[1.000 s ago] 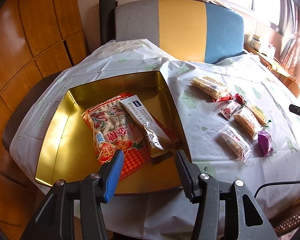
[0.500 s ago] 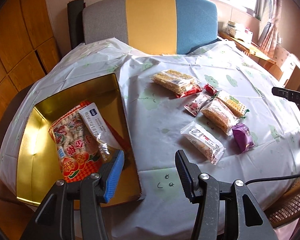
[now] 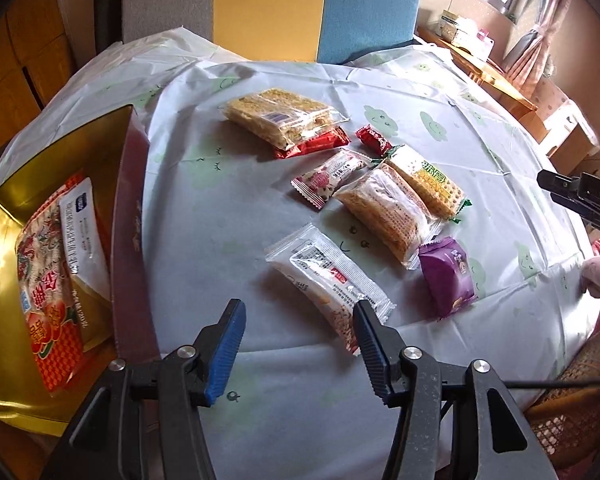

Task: Organize snacks
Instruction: 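Move the left gripper to the white wrapped bar and grasp it, then lift the white bar with the left gripper while the right gripper grasps the purple cake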

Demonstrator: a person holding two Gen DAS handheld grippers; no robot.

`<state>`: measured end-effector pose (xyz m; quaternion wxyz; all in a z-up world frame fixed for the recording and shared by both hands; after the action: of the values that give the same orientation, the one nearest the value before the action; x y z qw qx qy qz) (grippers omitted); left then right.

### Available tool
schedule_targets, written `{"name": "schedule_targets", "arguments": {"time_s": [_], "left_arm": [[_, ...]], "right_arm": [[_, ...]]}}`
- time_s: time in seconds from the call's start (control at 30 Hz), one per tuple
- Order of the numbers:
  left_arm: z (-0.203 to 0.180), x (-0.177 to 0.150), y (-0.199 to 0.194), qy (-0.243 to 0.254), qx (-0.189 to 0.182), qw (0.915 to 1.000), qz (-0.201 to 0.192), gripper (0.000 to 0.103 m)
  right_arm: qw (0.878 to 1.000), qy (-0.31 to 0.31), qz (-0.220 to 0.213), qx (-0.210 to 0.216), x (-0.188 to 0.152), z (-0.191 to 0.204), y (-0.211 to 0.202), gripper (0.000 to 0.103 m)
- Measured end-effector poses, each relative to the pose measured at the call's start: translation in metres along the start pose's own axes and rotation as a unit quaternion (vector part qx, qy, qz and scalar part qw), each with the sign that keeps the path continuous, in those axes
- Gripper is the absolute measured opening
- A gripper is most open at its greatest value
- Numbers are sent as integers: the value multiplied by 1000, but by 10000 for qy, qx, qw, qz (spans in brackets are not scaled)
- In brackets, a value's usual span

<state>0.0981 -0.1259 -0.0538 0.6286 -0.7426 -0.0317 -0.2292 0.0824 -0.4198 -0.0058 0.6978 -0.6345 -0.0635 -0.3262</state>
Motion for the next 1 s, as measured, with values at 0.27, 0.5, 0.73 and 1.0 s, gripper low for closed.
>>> {"name": "schedule_targets", "arguments": {"time_s": [0.27,0.5,0.73,1.0], "left_arm": [[-7,24,39,-487,129,9983,294,74],[-19,19,46,79,559,9984,-103,47],[-18,-9,31,709,543,9956,-286,39],[-15,-26,26,946,668,9909,-687,42]], "right_arm": [[9999,-132,5,64,0,6,0,45],[9997,-216,67,113,1,8,5,45],[9994,-278,173,105,0,11,9,45],[9950,-585,642,492,-8,26,23,45]]}}
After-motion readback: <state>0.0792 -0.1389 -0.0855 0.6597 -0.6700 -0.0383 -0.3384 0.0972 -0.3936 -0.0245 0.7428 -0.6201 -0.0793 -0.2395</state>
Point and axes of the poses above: each gripper's, at about its wrist camera, not at the fingertips, and y roughly the way its jaws point, z to its left, x to its top, the point moved 1 cm from there along y, roughly the way its jaws point, and after that the axes turned 4 degrees about z, right-handed, at the moved point
